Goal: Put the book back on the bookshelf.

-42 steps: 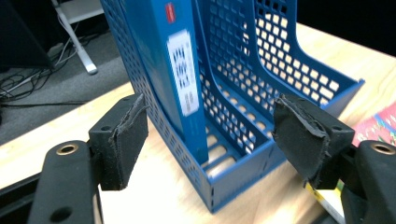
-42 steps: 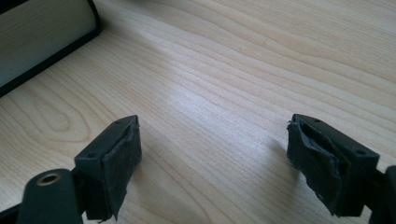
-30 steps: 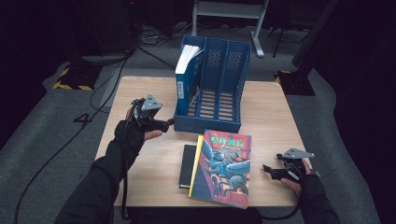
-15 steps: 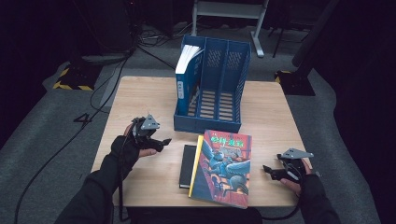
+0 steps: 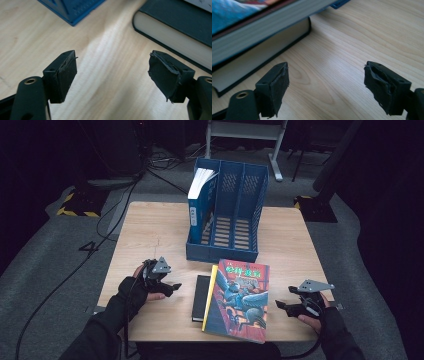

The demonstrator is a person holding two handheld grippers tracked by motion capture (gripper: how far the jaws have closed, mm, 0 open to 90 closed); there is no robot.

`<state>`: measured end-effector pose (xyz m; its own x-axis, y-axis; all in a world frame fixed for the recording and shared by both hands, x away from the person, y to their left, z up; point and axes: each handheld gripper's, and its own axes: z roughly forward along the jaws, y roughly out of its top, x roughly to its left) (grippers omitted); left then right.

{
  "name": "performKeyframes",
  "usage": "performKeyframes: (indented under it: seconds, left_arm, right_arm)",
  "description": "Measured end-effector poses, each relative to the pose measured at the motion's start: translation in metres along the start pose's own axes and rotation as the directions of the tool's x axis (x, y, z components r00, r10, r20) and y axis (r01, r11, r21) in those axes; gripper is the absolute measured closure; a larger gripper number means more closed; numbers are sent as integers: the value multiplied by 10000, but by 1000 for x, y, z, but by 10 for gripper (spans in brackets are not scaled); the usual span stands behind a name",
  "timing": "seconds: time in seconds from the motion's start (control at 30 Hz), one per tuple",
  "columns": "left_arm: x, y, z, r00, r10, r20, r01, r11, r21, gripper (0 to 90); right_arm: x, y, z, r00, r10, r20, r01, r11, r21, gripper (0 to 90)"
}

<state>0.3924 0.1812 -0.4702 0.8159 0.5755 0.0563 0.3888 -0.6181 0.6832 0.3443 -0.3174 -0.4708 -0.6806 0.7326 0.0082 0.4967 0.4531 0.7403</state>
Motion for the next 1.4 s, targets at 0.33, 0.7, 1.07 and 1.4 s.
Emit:
performKeyframes:
  seconds: [0.33,0.7,1.07,1.4]
  left_arm:
    - [-23,-10,4,9965,709,447,-728,9964,427,222]
    - [-38,-27,-5,9925,680,1019,-726,9965,423,210]
    - [-43,-31,0,9843,909,1516,-1031,9918,751,187]
    - [-36,-41,4,9812,778,1767,-789,9969,-3,146]
  right_arm:
    - [15,18,-16,9967,-89,-812,70,9997,-239,201]
    - [39,32,-17,9881,-597,-1418,624,9979,145,193]
    - [50,43,-10,9768,-585,-2060,720,9957,587,188]
    - [48,52,4,9601,-321,-2777,697,9895,1265,161]
